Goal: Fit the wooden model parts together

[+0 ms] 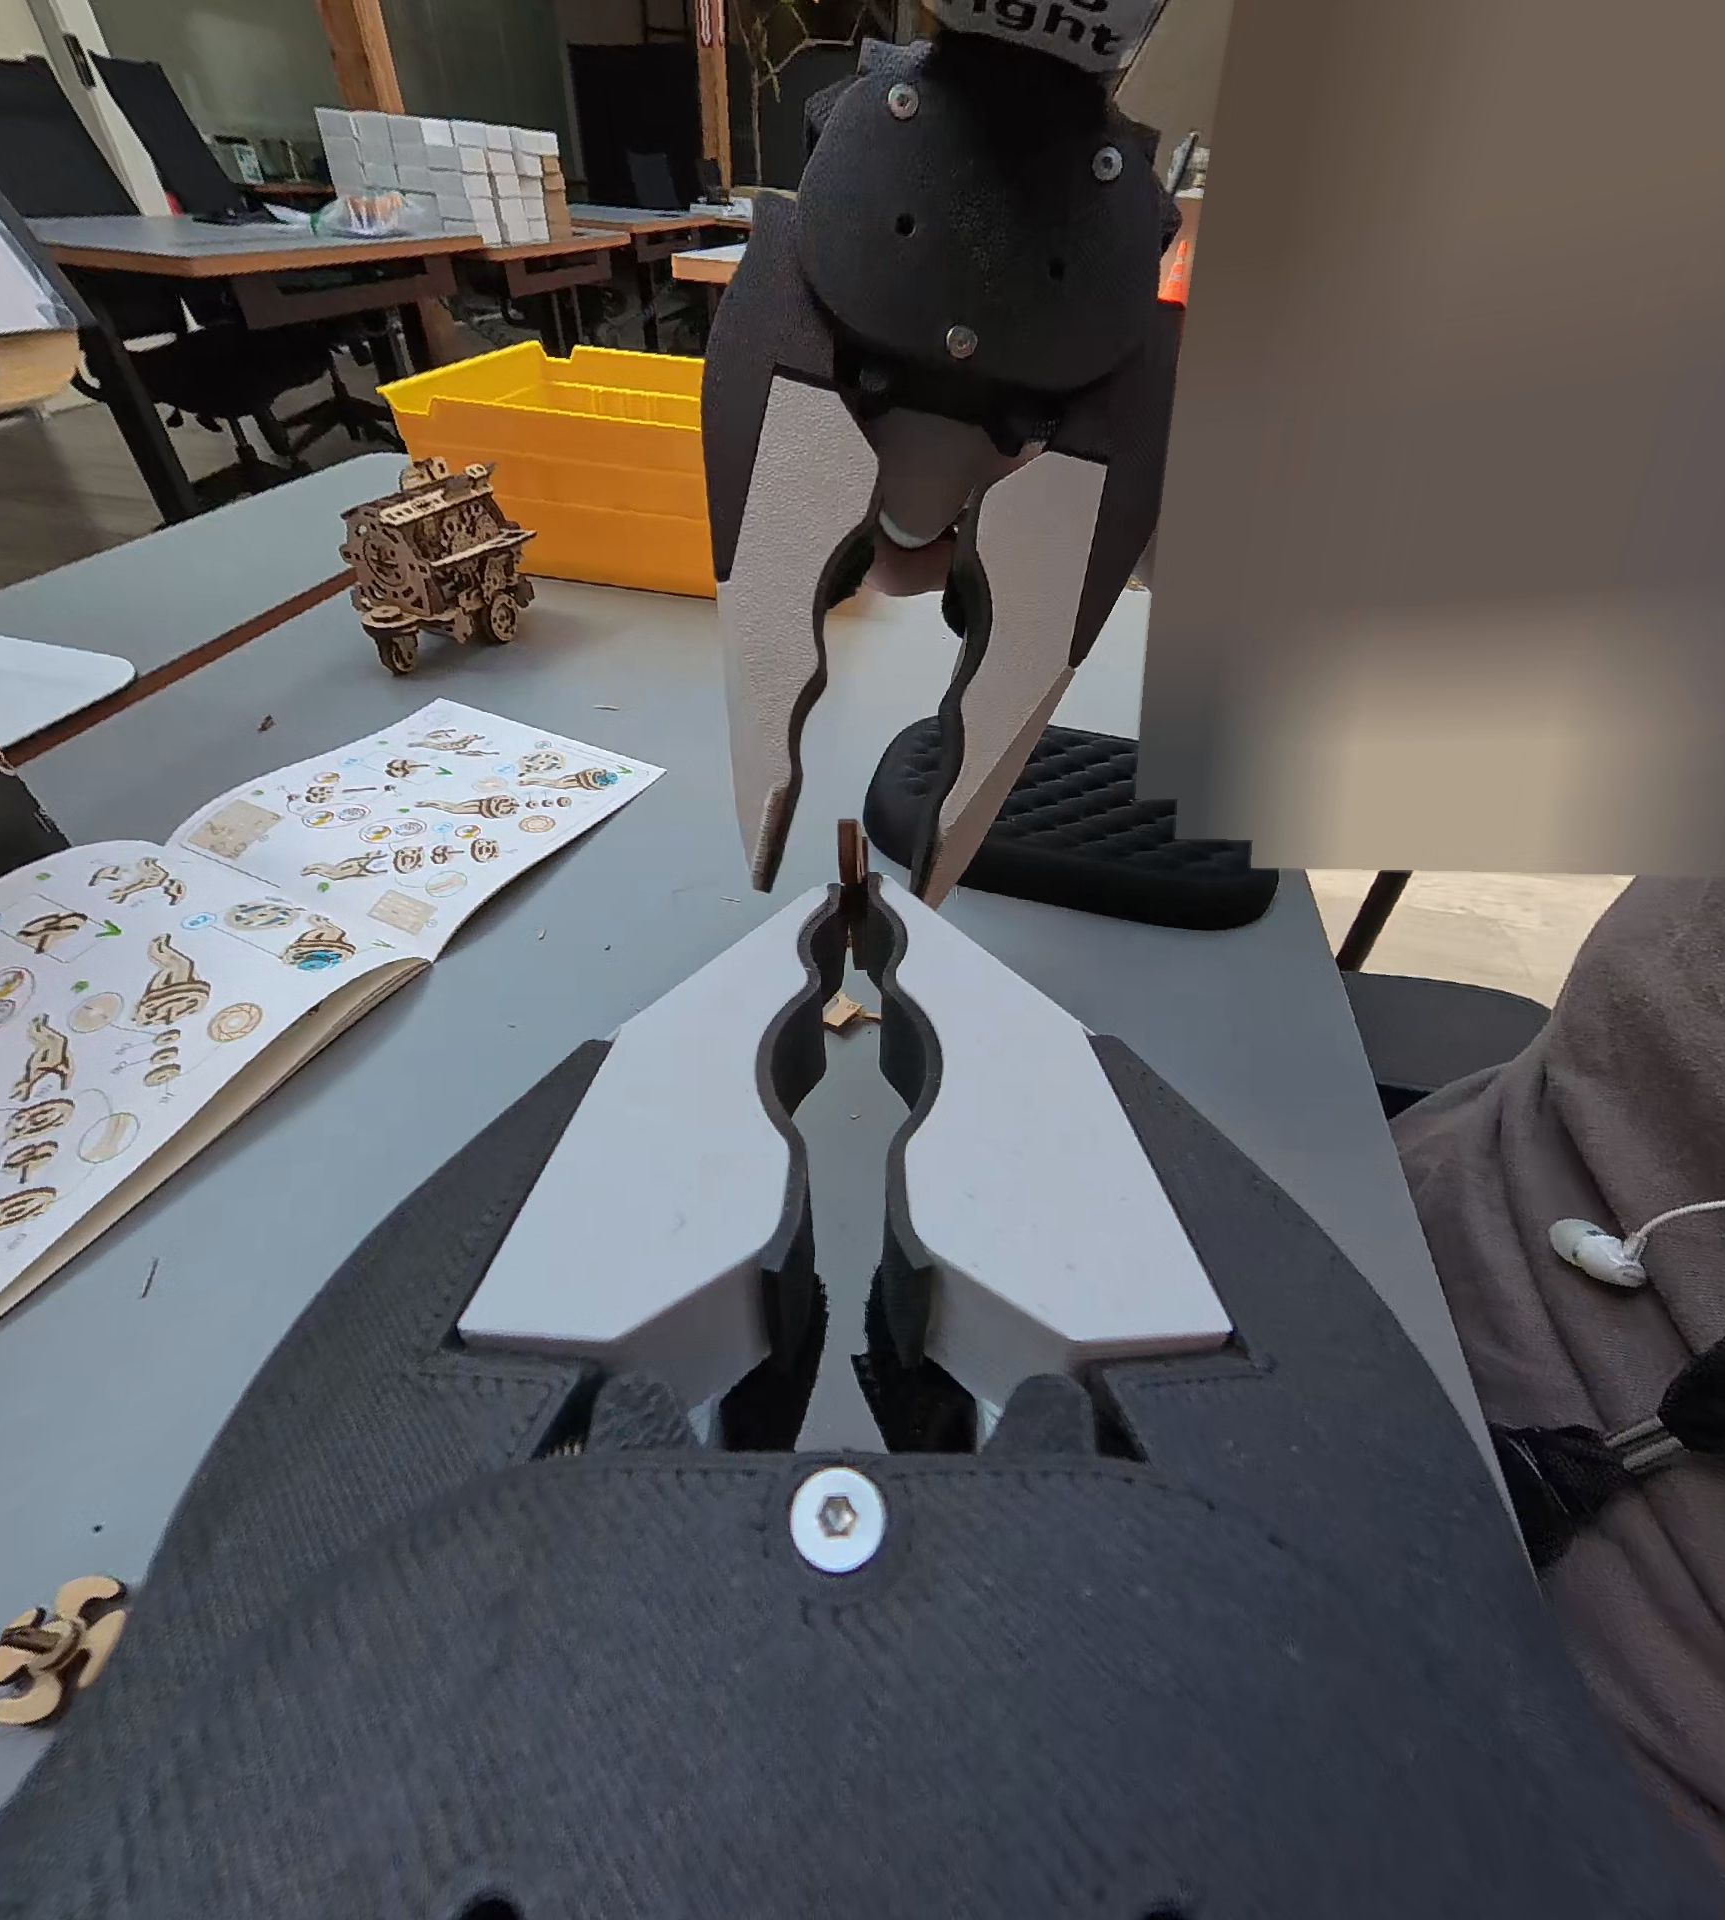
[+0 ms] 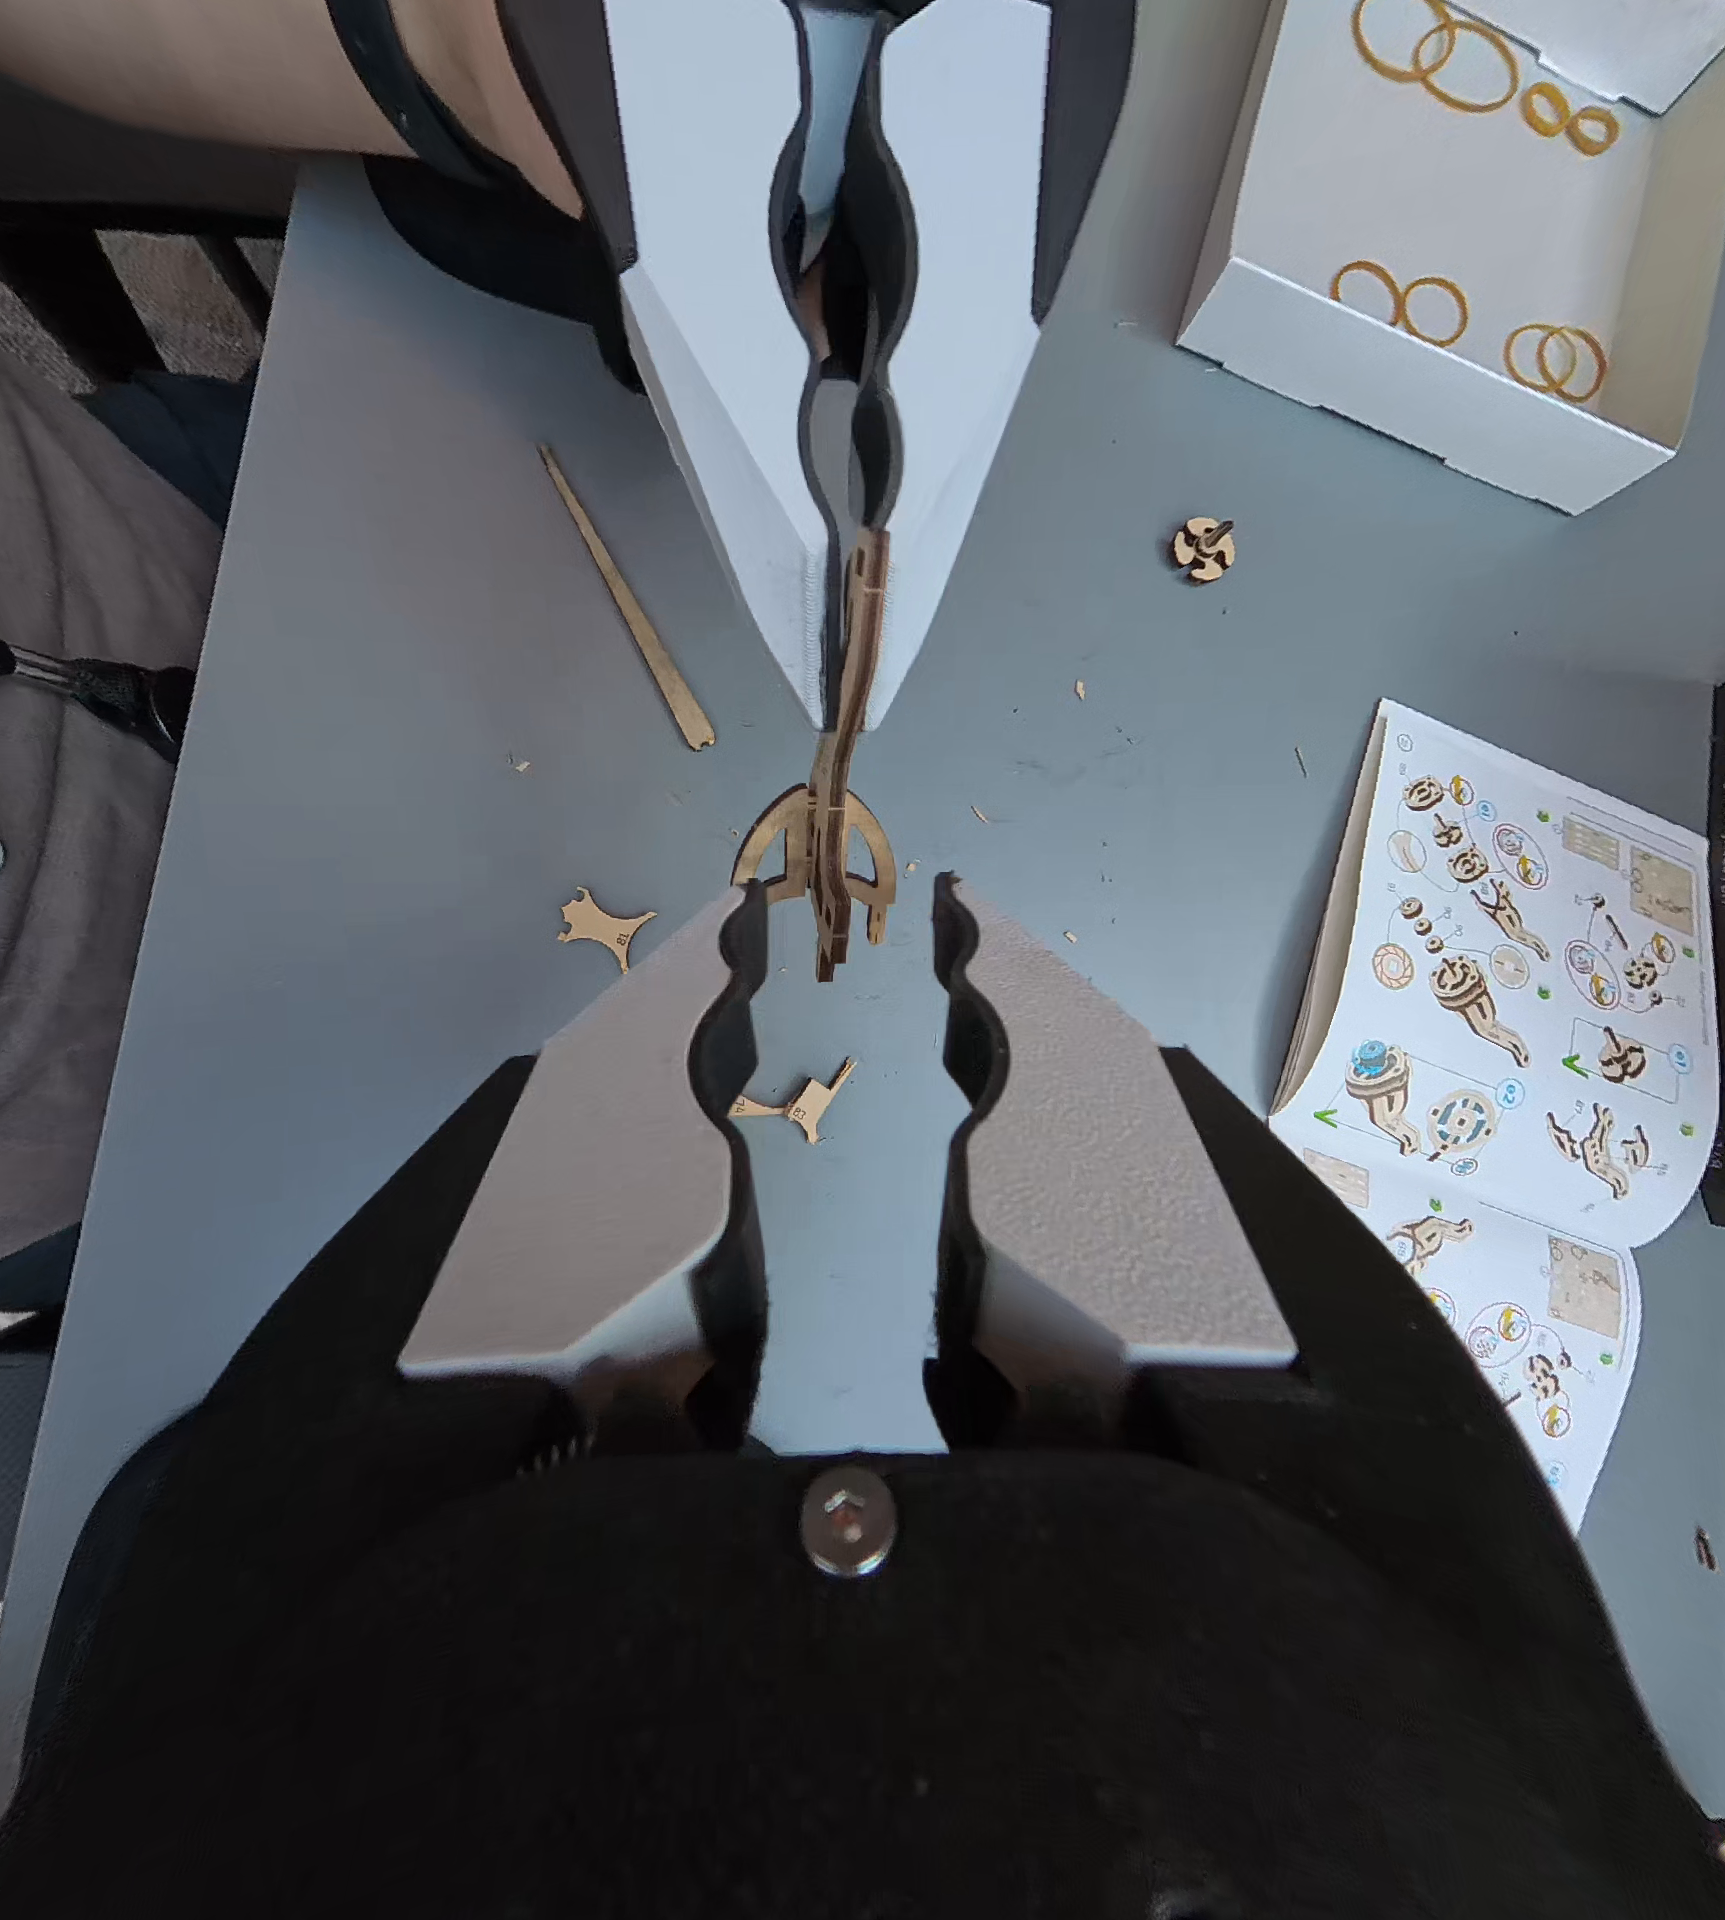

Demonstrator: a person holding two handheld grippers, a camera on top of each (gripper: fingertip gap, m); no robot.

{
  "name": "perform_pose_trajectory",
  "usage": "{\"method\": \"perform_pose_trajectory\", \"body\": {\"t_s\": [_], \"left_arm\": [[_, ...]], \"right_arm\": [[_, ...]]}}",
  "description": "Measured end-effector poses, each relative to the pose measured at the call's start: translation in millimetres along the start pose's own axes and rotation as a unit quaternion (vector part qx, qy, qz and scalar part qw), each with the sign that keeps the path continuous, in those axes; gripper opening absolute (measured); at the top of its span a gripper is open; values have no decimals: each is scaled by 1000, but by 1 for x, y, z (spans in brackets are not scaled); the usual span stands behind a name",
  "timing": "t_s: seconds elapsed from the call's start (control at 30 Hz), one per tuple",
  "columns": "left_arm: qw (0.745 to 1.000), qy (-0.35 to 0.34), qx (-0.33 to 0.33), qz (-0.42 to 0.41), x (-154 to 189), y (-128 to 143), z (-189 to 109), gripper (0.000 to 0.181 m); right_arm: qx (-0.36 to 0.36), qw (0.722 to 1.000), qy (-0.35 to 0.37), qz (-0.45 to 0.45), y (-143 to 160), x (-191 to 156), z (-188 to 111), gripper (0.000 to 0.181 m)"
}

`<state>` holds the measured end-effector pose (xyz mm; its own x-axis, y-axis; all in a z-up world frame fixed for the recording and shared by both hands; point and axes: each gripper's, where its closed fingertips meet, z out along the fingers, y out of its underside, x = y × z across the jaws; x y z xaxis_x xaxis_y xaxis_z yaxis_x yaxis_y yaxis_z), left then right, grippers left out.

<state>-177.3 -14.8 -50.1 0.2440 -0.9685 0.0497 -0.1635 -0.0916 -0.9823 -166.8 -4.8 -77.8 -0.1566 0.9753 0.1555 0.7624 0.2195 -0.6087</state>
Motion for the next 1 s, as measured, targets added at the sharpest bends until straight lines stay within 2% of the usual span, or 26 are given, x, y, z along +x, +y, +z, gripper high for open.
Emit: {"method": "perform_pose_trajectory", "body": {"t_s": [0.03, 0.1, 0.2, 0.33, 0.5, 0.73, 0.93, 0.97, 1.0], "left_arm": [[1000, -10, 4, 15, 0, -2, -2, 0], [998, -26, 19, 53, 2, -9, -5, 0], [990, -55, 30, 126, 10, -17, -6, 0], [976, -89, 25, 199, 19, -23, -3, 0], [968, -97, 13, 232, 25, -22, 1, 0], [970, -97, 20, 220, 24, -20, 1, 0], [969, -97, 11, 227, 25, -15, 2, 0], [968, -97, 6, 231, 25, -14, 3, 0], [967, -100, 7, 233, 25, -14, 3, 0]], "right_arm": [[17, 1000, 5, 8, -2, 2, -3, 42], [72, 997, -1, 36, -12, 1, -10, 57], [142, 987, -28, 64, -27, -10, -12, 63], [148, 988, 45, -6, -30, -8, -9, 40], [149, 985, 70, -43, -33, -10, -12, 23], [155, 985, 72, -30, -33, -9, -11, 26], [148, 987, 62, -30, -32, -14, -8, 15], [153, 986, 56, -34, -33, -17, -8, 2], [152, 986, 58, -34, -33, -16, -8, 3]]}}
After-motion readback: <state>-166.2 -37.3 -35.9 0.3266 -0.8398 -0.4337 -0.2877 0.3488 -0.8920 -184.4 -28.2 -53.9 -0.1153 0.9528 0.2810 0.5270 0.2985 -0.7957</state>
